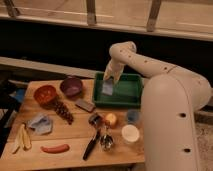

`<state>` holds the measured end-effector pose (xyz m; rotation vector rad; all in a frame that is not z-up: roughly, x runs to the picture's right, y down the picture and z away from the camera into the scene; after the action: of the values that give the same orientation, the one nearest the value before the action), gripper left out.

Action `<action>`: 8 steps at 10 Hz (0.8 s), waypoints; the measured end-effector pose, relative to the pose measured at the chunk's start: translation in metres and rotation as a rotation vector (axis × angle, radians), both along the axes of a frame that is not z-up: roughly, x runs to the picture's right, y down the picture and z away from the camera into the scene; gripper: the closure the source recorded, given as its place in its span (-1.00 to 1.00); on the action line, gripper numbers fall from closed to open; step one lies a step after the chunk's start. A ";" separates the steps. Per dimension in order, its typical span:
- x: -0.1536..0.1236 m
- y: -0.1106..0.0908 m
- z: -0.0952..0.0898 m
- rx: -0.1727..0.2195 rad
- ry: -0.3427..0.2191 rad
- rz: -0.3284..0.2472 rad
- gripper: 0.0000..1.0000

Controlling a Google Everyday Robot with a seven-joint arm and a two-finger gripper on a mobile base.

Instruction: Place sponge in tray

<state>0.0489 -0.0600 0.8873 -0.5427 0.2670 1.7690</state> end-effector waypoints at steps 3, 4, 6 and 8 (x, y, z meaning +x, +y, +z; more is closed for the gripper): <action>0.002 0.000 0.000 0.000 0.001 0.002 0.82; 0.001 0.000 0.000 0.000 0.001 0.002 0.85; 0.001 0.000 0.000 0.000 0.001 0.001 0.98; 0.001 0.000 0.000 0.000 0.001 0.002 0.72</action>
<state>0.0503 -0.0598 0.8873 -0.5422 0.2676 1.7711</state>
